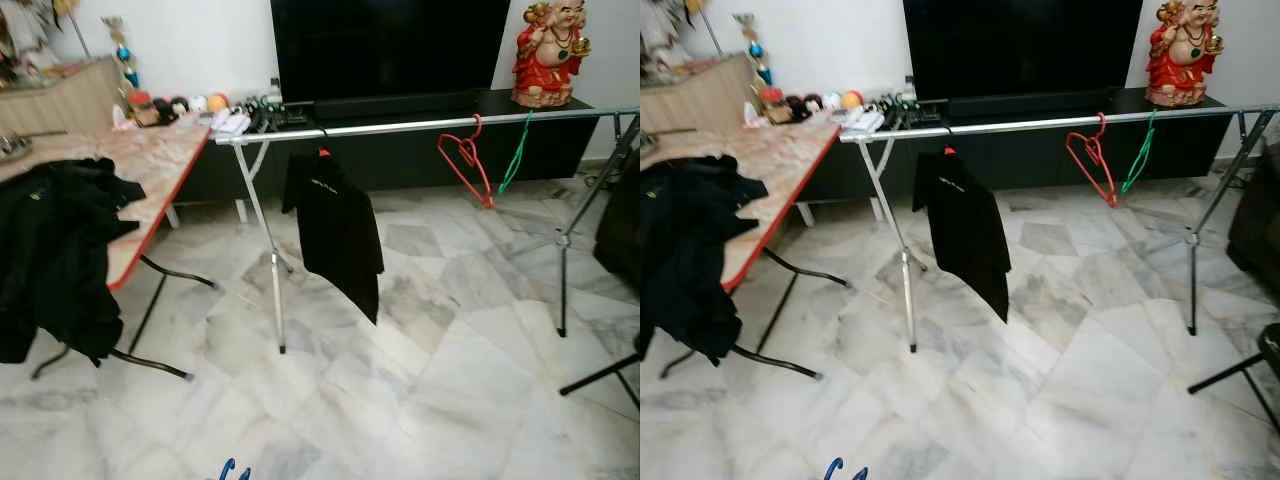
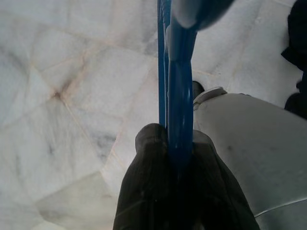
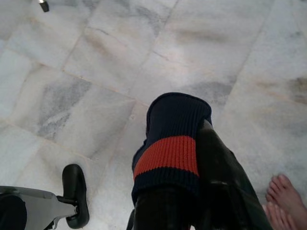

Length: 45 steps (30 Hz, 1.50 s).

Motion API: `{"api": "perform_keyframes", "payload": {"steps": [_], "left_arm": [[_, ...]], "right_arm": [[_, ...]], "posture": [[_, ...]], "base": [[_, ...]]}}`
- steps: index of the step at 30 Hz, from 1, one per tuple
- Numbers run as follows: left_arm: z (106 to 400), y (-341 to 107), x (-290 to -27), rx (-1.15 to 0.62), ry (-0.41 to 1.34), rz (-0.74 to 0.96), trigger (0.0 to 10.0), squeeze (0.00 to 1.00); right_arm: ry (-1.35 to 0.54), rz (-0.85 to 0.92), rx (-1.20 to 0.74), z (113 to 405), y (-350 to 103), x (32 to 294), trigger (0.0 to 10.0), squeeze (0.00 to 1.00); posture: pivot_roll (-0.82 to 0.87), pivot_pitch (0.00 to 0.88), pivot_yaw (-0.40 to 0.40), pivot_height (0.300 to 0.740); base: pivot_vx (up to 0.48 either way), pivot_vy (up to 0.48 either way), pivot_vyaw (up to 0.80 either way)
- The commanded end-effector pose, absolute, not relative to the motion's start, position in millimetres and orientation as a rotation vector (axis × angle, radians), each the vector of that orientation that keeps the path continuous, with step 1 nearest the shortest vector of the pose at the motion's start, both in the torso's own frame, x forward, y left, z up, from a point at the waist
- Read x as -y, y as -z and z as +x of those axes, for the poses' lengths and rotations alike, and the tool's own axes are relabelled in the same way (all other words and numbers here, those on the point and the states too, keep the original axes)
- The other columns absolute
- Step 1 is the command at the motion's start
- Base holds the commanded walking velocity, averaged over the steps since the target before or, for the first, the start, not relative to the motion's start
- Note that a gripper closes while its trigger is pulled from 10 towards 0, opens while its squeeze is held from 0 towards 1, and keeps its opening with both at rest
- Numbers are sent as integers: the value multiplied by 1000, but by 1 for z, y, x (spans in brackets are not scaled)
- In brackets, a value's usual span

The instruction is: Hang hanger

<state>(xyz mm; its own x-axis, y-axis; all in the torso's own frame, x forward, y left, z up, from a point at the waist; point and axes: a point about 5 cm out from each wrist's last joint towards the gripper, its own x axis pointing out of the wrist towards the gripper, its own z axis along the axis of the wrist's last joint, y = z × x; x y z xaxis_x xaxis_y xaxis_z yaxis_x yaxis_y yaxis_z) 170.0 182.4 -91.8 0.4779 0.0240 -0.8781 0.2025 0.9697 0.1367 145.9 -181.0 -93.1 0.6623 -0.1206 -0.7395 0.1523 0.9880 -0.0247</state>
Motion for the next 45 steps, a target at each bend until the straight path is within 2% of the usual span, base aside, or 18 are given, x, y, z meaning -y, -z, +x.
{"api": "perform_keyframes", "payload": {"steps": [1, 13, 20, 23, 32, 38, 39, 40, 45], "left_arm": [[169, 92, -185, -1076, 103, 239, 10000, 0], [167, 93, -182, -1076, 95, 233, 10000, 0], [177, 87, -190, -1001, 54, 272, 10000, 0], [186, 81, -197, -947, -12, 220, 10000, 0], [203, 68, -206, -808, -37, 177, 10000, 0], [195, 73, -206, -832, -22, 184, 10000, 0], [193, 74, -205, -831, -17, 182, 10000, 0], [192, 74, -204, -829, -14, 181, 10000, 0], [196, 71, -200, -794, -14, 153, 10000, 0]], "right_arm": [[154, 41, -814, 147, 92, 180, 10000, 0], [122, 42, -851, 145, 94, 179, 10000, 0], [123, 33, -847, 146, 94, 179, 10000, 0], [159, 25, -825, 146, 93, 180, 10000, 0], [196, 22, -729, 147, 87, 180, 10000, 0], [198, 37, -710, 147, 87, 179, 10000, 0], [210, -38, -621, 175, 70, 208, 10000, 0], [218, -50, -585, 186, 62, 219, 10000, 0], [196, -64, -490, 199, 50, 221, 10000, 0]], "posture": [[-27, 6, 34, 740], [-24, 1, 35, 740], [-19, 0, 37, 740], [-22, 0, 41, 740], [-20, 0, 50, 740], [-30, 0, 57, 740], [-27, 0, 56, 740], [-20, 0, 54, 740], [-14, 0, 53, 740]], "base": [[0, 0, 0], [0, 0, 0], [0, 0, 0], [0, 0, 0], [0, 0, 0], [0, 0, 0], [0, 0, 0], [0, 0, 0], [0, 0, 0]]}}
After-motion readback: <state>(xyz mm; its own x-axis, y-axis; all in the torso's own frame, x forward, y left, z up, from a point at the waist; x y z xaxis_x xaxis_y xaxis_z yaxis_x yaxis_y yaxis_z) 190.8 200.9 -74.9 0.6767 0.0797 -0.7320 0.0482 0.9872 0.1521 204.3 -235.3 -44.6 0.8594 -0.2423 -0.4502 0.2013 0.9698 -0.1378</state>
